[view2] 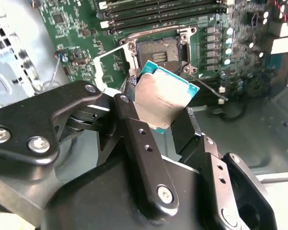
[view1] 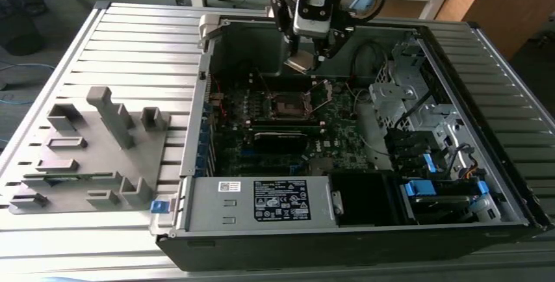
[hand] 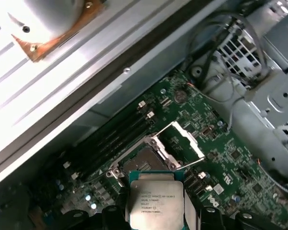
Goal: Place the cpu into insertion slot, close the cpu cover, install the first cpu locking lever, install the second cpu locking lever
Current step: 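Place the cpu into insertion slot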
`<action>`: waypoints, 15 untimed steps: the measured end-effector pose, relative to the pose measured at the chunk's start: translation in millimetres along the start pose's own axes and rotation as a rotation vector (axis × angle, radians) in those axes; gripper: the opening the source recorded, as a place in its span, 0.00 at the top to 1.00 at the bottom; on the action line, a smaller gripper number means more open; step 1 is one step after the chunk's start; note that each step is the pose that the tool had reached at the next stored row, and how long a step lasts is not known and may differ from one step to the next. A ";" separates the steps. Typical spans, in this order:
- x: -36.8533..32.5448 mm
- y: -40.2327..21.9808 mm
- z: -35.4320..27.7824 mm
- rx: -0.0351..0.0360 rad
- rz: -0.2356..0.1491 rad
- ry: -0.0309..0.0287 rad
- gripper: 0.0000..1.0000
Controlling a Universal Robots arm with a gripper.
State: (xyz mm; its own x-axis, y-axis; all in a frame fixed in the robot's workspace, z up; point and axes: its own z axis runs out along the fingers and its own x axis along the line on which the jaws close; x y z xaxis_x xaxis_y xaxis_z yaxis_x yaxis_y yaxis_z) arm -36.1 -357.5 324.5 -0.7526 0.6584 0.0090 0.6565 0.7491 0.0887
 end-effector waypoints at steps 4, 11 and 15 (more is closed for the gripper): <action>0.0 -0.1 0.6 -0.0005 0.066 -0.0059 0.46; 0.0 -0.2 1.7 -0.0014 0.172 -0.0154 0.46; 0.0 -0.2 2.8 -0.0020 0.245 -0.0220 0.46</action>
State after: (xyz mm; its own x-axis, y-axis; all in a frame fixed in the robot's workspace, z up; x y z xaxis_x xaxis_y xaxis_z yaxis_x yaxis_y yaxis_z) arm -36.1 -357.5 321.7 -0.5698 0.8217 0.0088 0.8190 0.5669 0.0884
